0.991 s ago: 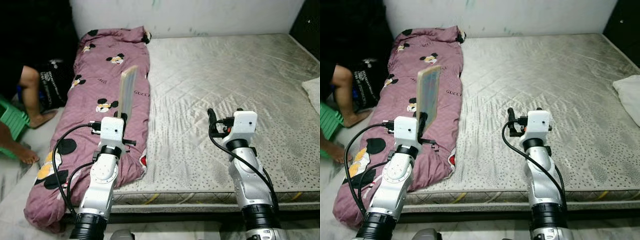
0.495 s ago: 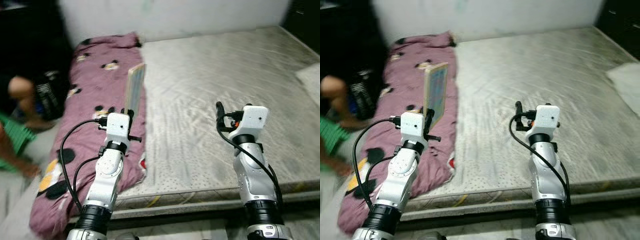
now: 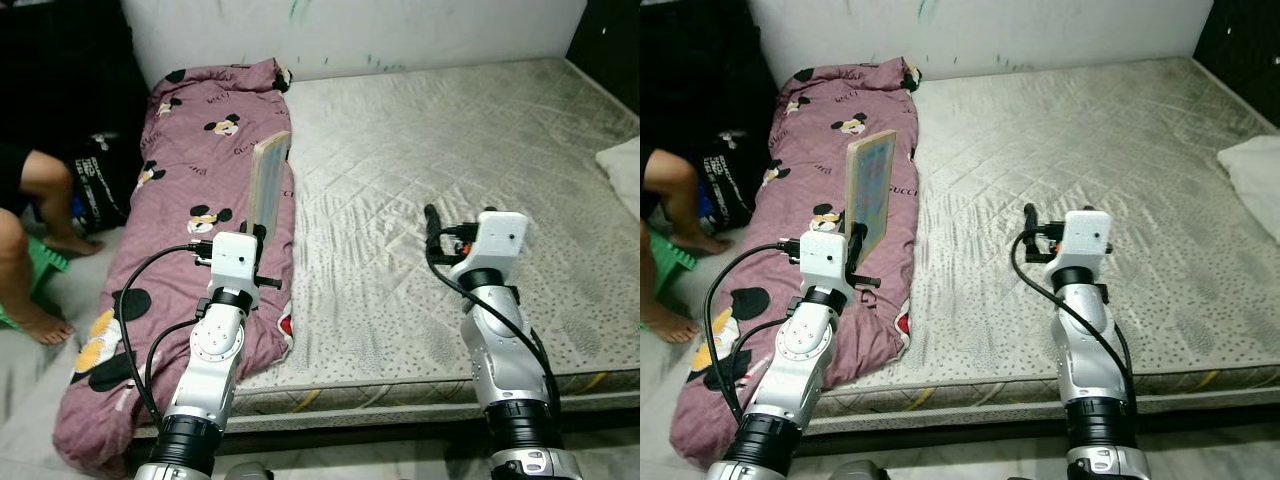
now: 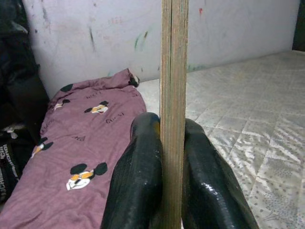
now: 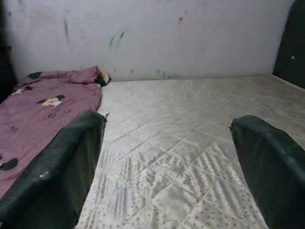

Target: Clean up the room

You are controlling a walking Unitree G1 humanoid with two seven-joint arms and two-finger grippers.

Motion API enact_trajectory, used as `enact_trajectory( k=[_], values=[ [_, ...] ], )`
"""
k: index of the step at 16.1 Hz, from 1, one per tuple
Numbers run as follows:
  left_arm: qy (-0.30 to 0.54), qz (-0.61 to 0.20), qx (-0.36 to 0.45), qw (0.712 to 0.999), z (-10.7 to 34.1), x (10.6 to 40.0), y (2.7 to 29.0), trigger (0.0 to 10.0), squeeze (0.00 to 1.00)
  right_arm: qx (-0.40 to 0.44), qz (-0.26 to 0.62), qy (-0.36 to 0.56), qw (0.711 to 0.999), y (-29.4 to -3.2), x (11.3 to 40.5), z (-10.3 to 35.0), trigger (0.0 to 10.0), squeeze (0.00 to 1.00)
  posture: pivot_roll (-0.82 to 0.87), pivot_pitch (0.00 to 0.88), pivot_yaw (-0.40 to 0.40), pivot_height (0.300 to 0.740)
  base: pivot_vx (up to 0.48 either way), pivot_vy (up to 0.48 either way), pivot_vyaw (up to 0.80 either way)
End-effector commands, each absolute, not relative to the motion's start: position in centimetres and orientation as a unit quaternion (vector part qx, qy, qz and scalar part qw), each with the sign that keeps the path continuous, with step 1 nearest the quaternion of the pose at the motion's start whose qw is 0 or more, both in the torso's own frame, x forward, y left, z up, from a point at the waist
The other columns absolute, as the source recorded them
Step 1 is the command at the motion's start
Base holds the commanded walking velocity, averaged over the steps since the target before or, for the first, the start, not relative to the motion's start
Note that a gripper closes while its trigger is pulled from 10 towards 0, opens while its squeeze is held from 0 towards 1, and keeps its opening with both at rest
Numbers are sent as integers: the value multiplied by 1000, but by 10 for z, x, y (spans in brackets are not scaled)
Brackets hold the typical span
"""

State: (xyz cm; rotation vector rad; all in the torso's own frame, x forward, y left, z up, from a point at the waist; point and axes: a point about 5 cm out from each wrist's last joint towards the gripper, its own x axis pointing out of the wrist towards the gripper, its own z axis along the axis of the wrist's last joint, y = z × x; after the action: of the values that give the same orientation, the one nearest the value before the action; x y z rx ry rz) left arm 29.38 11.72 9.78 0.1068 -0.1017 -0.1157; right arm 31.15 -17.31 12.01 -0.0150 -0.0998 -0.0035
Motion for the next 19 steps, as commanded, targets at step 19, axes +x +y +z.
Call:
enact_trajectory(
  k=[19],
  values=[
    [-84, -63, 54, 993, 114, 293, 122, 10000, 0, -4, 13, -56, 998, -160, 322, 127, 10000, 0, -86, 39, 58, 740, 0, -100, 0]
  ],
)
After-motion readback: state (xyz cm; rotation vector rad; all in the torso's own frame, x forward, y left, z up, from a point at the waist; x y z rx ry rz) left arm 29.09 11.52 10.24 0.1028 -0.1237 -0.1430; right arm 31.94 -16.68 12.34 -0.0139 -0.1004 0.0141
